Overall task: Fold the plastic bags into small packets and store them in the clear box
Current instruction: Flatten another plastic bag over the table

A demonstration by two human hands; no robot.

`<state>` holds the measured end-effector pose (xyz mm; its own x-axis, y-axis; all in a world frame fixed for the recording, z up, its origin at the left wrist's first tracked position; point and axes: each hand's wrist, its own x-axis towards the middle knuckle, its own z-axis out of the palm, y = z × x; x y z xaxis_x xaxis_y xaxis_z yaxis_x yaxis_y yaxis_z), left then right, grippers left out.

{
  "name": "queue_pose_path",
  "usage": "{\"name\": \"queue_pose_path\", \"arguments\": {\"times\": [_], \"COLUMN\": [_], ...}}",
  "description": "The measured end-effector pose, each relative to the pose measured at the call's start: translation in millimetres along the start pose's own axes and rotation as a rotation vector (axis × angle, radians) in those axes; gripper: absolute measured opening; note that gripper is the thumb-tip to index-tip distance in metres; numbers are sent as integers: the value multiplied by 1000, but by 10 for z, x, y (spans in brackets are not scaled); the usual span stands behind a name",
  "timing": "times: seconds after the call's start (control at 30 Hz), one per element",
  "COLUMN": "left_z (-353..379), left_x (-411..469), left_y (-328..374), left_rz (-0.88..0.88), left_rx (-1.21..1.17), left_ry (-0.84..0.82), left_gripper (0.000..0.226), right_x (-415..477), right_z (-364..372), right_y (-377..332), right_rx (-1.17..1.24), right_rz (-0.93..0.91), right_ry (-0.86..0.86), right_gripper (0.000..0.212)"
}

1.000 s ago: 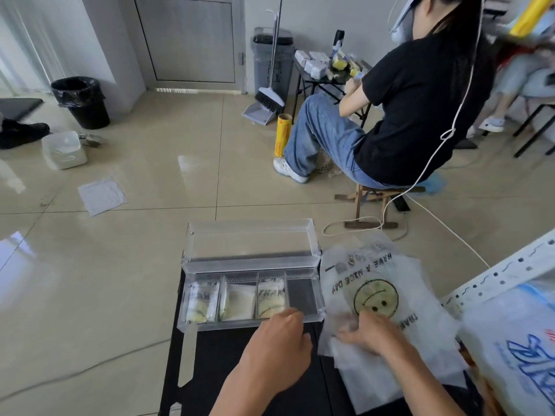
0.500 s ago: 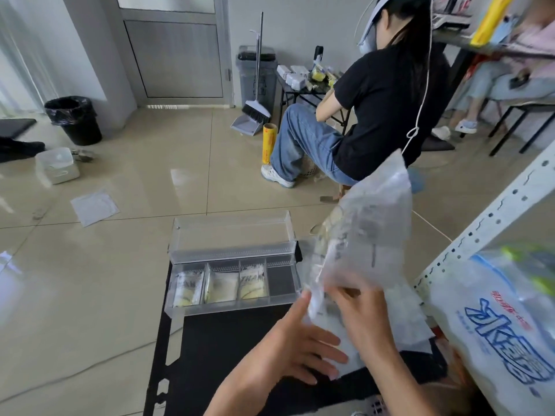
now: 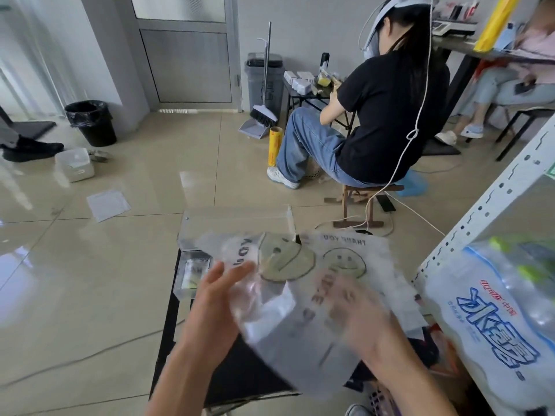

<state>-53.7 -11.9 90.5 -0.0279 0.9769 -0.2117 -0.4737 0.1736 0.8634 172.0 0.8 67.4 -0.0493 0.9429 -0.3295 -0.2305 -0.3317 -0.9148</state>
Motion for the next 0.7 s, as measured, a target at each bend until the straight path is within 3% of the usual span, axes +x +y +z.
{"name": "queue_pose_path", "arguments": {"times": [0.07,0.1,0.17,0.2,0.23,0.3,0.33,0.4,0.43,0.47,0.53,0.6,0.67,0.7], "left_z": [-95,-149,-239,-253,-276,-268,-274,-330,-362,-344,-350,-409,-452,-485], "left_x": [-90,-114,-138,-152,-146,-160,-159,-161,-171,-178,-167,-155,-146,-124], "left_y": [97,111,95,94,70,82,85,75,59,68,102,179,206,167], "left_rz": [13,-27,-101,-133,-158,-203,-221,-251,-271,-278,-158,51,94,50], "left_rx": [37,49,159,219,275,379,424,479,484,512,545,368,198,247], "left_ry": [-28,-28,8,8,-2,-10,-12,-59,-83,-81,21,124,141,177], "left_gripper": [43,53,76,84,90,76,62,44,42,47,70,77,79,78], "right_x": [-46,-43,-114,-89,-153,-257,-204,-178,-127,-74,-59,-68,-64,-48], "right_z": [-41,-140,-235,-281,-177,-155,-183,-293,-358,-349,-296,-300,-300,-289], "right_y": [-182,-209,-138,-67,-91,-189,-195,-137,-57,19,49,-23,-90,-82], "right_rx": [436,470,455,445,312,158,234,-70,-172,-210,-199,-138,-51,-58], "right_rz": [65,145,64,123,32,21,135,121,147,134,111,-73,-163,-145], "right_ry": [-74,-238,-307,-215,-197,-265,-340,-265,-380,-389,-314,-211,-168,-143], "right_gripper": [52,55,73,78,77,74,25,61,70,69,56,60,61,61]}}
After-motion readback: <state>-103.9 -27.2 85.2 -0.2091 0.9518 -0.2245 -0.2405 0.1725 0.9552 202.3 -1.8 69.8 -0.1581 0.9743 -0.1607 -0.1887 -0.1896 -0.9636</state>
